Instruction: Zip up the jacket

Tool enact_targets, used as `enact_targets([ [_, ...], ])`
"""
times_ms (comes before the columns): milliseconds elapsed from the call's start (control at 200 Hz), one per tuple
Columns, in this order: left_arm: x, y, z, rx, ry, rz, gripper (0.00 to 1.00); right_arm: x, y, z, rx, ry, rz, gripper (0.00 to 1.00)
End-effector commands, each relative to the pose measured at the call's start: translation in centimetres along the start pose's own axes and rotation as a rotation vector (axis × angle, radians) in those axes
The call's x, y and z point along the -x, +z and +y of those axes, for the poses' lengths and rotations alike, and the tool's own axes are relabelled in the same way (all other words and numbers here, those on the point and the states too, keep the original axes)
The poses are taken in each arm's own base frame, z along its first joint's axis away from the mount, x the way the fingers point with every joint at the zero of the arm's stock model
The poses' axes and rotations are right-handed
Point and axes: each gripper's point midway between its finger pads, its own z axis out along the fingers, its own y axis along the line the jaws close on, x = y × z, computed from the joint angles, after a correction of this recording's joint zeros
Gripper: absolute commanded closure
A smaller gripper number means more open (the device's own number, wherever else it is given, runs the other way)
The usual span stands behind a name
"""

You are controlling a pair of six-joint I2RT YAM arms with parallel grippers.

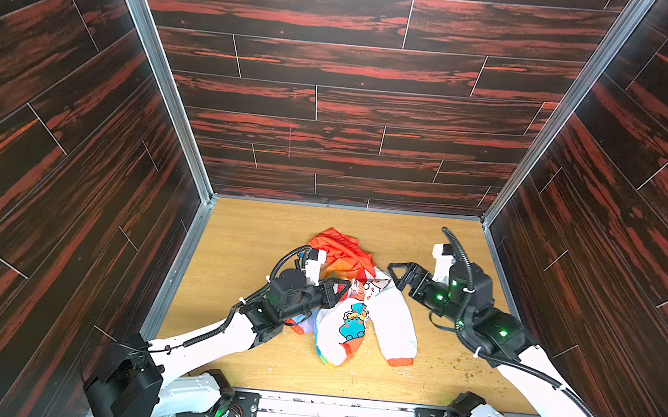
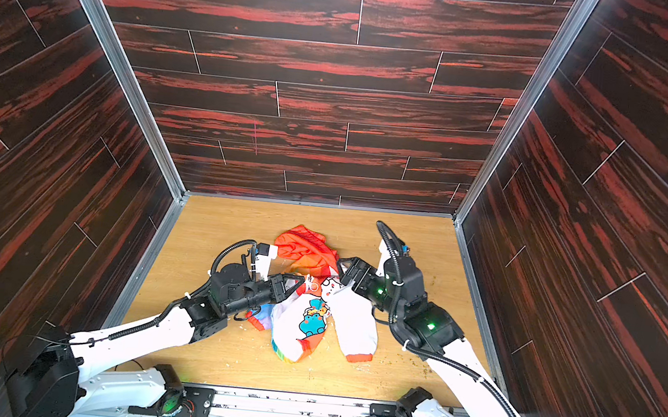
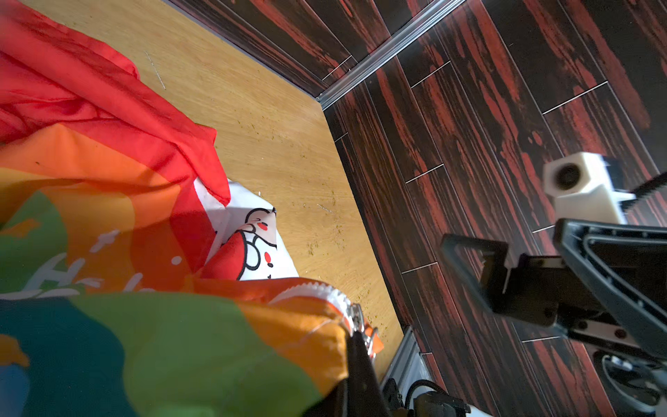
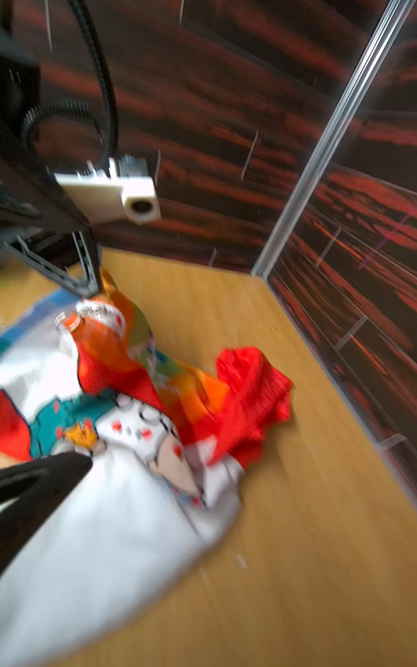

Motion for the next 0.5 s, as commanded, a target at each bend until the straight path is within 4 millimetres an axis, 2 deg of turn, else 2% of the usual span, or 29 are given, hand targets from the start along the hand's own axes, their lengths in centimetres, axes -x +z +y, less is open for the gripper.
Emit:
enact_targets([
  [0, 0.9, -0.6, -0.8, -0.021, 0.011, -0.039, 1.00, -0.1, -1.2, -5.2, -0.291, -0.055, 0.005, 0.01],
  [105, 0.9, -0.5, -0.7, -0.016, 0.014, -0.039, 1.00, -1.3, 0.1, -4.4, -0.249, -0.104, 0.089, 0.06],
  [175, 0.8, -0.3, -0.5, -0.013, 0.013, -0.033, 1.00, -2.7, 1.1, -2.8, -0.123, -0.117, 0.146, 0.19],
  [301, 0.8, -0.2, -0.4, -0.009, 0.015, -0.030, 1.00, -4.9, 2.3, -0.6, 0.039, -0.123, 0.235, 0.71],
  [341, 0.7, -0.2, -0.3, -0.005, 0.017, -0.027, 1.00, -5.3, 2.6, -0.2, 0.057, -0.115, 0.261, 0.93],
  [366, 0.6, -0.3, -0.2, 0.000, 0.017, -0.026, 1.00, -5.5, 2.8, -0.1, 0.065, -0.111, 0.274, 1.00],
  [496, 0.4, -0.3, 0.4, 0.010, 0.011, -0.028, 1.00, -6.3, 3.2, 1.3, 0.156, -0.091, 0.315, 1.00],
])
